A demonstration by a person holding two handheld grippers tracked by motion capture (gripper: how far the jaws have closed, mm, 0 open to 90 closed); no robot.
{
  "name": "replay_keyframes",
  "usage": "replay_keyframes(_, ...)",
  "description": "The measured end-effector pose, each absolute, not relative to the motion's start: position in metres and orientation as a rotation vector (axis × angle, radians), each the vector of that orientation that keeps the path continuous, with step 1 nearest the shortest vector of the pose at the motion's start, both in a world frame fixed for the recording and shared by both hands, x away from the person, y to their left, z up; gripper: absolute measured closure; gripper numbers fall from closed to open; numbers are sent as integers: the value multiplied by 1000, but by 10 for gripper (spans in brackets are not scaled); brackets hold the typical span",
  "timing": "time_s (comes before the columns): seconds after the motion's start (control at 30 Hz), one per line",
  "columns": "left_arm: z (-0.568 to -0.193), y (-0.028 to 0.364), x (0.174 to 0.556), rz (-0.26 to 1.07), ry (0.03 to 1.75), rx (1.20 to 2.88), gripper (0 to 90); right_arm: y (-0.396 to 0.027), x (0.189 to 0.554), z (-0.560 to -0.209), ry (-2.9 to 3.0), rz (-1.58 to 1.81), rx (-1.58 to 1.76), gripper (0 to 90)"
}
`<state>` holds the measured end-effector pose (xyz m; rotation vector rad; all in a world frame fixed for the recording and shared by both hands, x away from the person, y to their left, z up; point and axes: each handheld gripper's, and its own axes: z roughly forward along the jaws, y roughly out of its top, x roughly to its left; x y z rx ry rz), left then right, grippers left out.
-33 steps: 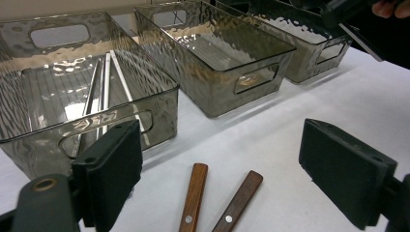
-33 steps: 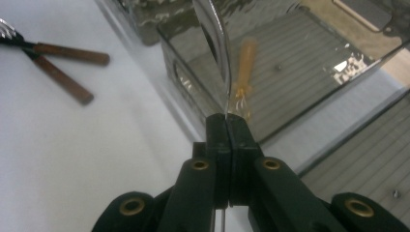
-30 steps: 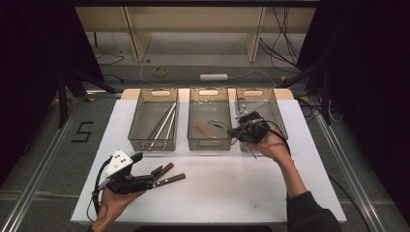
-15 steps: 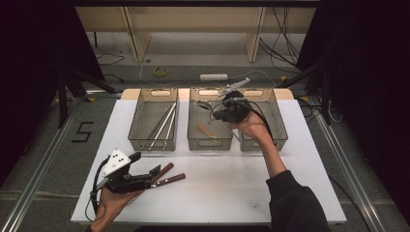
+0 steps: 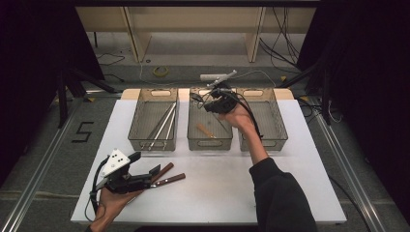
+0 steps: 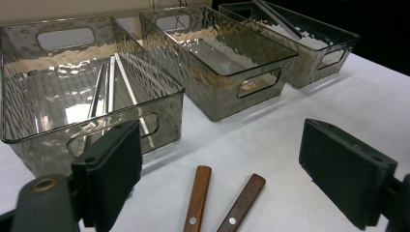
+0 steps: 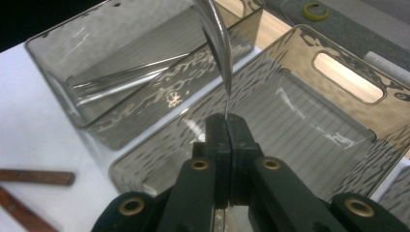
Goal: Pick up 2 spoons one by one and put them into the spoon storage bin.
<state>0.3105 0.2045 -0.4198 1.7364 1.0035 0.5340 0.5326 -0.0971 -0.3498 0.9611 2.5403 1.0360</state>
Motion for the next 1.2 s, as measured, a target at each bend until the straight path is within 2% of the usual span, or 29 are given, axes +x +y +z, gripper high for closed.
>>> replay_keyframes(0.47,-420,205,310,539,1008,1736,150,-95,550,-369,2493,982,1045,900)
replay_keyframes(1.2,-420,203,310,542,1003,1745,150,-86,557,-399,2511,886,1102,899)
